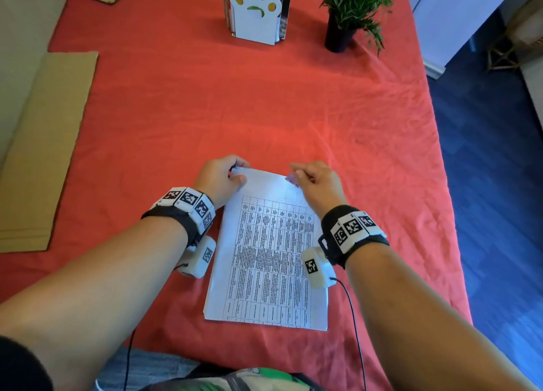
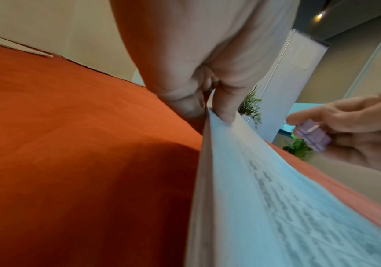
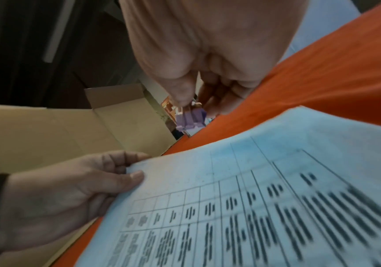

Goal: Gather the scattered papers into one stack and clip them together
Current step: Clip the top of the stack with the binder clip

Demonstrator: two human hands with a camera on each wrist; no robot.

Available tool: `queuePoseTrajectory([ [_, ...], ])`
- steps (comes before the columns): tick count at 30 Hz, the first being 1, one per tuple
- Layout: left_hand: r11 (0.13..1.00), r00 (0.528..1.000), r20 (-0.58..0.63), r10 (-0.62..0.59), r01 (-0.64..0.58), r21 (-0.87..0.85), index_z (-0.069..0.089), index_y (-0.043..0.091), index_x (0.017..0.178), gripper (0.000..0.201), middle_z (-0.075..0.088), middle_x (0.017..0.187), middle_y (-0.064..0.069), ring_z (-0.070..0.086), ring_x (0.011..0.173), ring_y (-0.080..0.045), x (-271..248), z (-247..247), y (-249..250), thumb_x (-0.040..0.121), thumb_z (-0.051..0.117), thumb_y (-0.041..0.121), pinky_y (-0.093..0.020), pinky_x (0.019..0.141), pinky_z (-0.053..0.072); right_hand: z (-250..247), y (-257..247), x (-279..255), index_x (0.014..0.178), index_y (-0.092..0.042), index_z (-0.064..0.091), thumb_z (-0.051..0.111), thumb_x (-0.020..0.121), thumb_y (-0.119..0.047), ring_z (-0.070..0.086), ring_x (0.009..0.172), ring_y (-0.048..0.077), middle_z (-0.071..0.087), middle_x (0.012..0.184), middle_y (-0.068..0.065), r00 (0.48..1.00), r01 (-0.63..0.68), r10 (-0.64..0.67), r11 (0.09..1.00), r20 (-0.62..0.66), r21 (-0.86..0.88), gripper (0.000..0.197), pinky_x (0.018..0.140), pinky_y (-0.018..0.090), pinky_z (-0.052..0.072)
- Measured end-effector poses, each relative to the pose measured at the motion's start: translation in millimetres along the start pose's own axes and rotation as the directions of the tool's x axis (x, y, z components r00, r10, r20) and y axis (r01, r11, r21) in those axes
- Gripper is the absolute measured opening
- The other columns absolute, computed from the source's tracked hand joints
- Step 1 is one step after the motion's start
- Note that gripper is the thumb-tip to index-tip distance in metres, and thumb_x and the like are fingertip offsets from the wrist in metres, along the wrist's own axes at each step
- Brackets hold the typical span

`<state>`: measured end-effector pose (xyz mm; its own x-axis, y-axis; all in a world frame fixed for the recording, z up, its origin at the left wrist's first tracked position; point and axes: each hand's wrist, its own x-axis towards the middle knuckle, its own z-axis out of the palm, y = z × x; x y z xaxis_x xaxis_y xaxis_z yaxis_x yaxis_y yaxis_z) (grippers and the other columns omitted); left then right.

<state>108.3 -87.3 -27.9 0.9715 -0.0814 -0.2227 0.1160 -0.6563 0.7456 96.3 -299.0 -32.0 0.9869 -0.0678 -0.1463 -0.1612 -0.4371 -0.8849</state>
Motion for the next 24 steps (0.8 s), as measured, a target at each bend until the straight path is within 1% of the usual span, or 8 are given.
queuePoseTrajectory([
  [4,0.998,0.998,-0.052,0.041,-0.043,-0.044,0.064,0.025,0.097,0.017,0.059,0.089,0.010,0.053,0.069,0.003,-10.8,-2.6,4.1,0.088,0.061,0.010,-0.008,0.055,0.038,2.5,-7.6,8.9,0.113,-0.009,0.072,0.056,0.092,0.000,0.062,0.076,-0.005,0.055,0.081,-0.013,0.981,0.194,-0.195,0.979,-0.016,-0.064,0.027,0.081,0.014,0.049],
  [6,0.996,0.996,-0.065,0.057,-0.061,-0.062,0.065,0.026,0.097,0.018,0.061,0.091,0.010,0.055,0.072,0.000,-14.5,-3.5,5.0,0.088,0.062,0.011,-0.009,0.059,0.039,4.2,-10.2,11.6,0.111,-0.012,0.074,0.058,0.090,0.002,0.061,0.078,0.007,0.053,0.078,-0.013,0.962,0.267,-0.270,0.960,-0.030,-0.081,0.030,0.079,0.018,0.047],
  [8,0.992,0.993,-0.077,0.088,-0.094,-0.087,0.065,0.027,0.097,0.021,0.063,0.093,0.008,0.057,0.080,-0.006,-17.2,-3.5,5.1,0.087,0.063,0.009,-0.015,0.068,0.044,5.9,-10.4,13.7,0.107,-0.012,0.075,0.061,0.087,0.002,0.053,0.075,0.009,0.049,0.075,-0.014,0.940,0.329,-0.337,0.937,-0.058,-0.122,0.029,0.075,0.017,0.041],
  [10,0.988,0.990,-0.096,0.106,-0.116,-0.101,0.066,0.025,0.099,0.023,0.062,0.090,0.012,0.056,0.084,-0.006,-19.3,-2.8,4.8,0.086,0.064,0.006,-0.009,0.072,0.042,8.2,-10.7,14.5,0.103,-0.010,0.077,0.062,0.085,0.004,0.052,0.076,0.015,0.048,0.074,-0.017,0.917,0.379,-0.392,0.915,-0.075,-0.140,0.027,0.074,0.018,0.039],
  [13,0.986,0.987,-0.123,0.105,-0.120,-0.118,0.068,0.021,0.101,0.022,0.060,0.087,0.017,0.055,0.081,-0.001,-21.1,-2.6,5.3,0.086,0.064,0.005,0.000,0.068,0.037,9.1,-11.3,14.0,0.100,-0.008,0.077,0.063,0.083,0.005,0.053,0.082,0.017,0.049,0.074,-0.019,0.904,0.416,-0.427,0.896,-0.038,-0.157,0.026,0.076,0.022,0.043],
  [18,0.976,0.981,-0.151,0.119,-0.144,-0.165,0.069,0.019,0.099,0.022,0.056,0.080,0.024,0.051,0.065,0.018,-22.2,-1.8,4.6,0.085,0.064,0.002,-0.001,0.060,0.034,11.3,-14.5,9.3,0.099,-0.007,0.077,0.061,0.083,0.001,0.054,0.086,0.016,0.053,0.074,-0.018,0.897,0.438,-0.442,0.881,0.018,-0.177,0.024,0.078,0.021,0.043],
  [22,0.980,0.984,-0.156,0.089,-0.114,-0.163,0.069,0.019,0.099,0.021,0.058,0.082,0.023,0.052,0.069,0.010,-21.3,-1.6,-1.1,0.086,0.064,0.004,-0.007,0.063,0.039,6.1,-16.3,6.3,0.127,-0.013,0.061,0.062,0.091,-0.014,0.059,0.102,0.014,0.067,0.104,-0.001,0.944,0.325,-0.298,0.911,0.140,-0.255,0.036,0.093,0.025,0.044],
  [24,0.981,0.984,-0.157,0.080,-0.106,-0.162,0.069,0.019,0.099,0.020,0.058,0.081,0.020,0.052,0.069,0.007,-20.3,-2.7,-2.9,0.086,0.063,0.004,-0.003,0.060,0.039,6.1,-14.5,1.1,0.115,-0.010,0.065,0.061,0.090,-0.021,0.059,0.104,0.023,0.067,0.108,0.005,0.922,0.382,-0.379,0.861,0.080,-0.335,0.027,0.092,0.032,0.045],
])
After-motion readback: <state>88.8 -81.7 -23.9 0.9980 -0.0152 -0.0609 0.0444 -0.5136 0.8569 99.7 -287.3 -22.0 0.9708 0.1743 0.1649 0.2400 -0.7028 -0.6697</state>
